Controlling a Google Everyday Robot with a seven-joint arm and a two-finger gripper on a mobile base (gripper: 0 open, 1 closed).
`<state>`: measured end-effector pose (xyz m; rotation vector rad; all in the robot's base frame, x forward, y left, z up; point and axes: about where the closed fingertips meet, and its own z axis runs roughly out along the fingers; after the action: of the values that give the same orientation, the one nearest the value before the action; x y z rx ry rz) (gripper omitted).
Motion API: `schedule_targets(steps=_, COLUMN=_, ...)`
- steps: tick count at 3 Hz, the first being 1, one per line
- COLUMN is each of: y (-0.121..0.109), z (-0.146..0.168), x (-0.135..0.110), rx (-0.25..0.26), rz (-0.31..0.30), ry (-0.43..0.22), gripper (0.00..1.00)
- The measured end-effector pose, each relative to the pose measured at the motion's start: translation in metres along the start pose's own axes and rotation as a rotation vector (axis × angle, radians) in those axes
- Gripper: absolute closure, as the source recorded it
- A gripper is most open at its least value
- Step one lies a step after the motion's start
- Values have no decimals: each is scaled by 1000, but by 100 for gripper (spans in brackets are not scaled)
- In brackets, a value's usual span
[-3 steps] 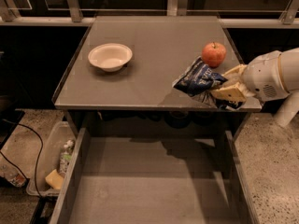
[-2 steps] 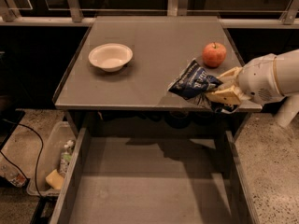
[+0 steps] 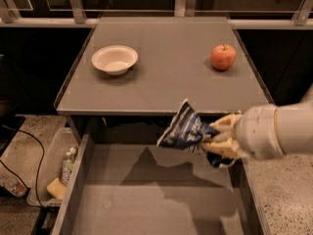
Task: Place blue chip bag into top drawer
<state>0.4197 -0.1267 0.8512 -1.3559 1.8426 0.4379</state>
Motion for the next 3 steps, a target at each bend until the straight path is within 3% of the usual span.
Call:
schedule_targets(steps=1, y=42, z=19, x=25, rx=5, rz=-1, ry=28, gripper=100)
schedule_targets(steps=2, y=66, z=59, x=56, rx=26, rz=-1, ry=54, gripper=100)
schedule_targets(steps=3, y=75, z=107, x=81, rx=43, rz=22, ry=64, gripper=100)
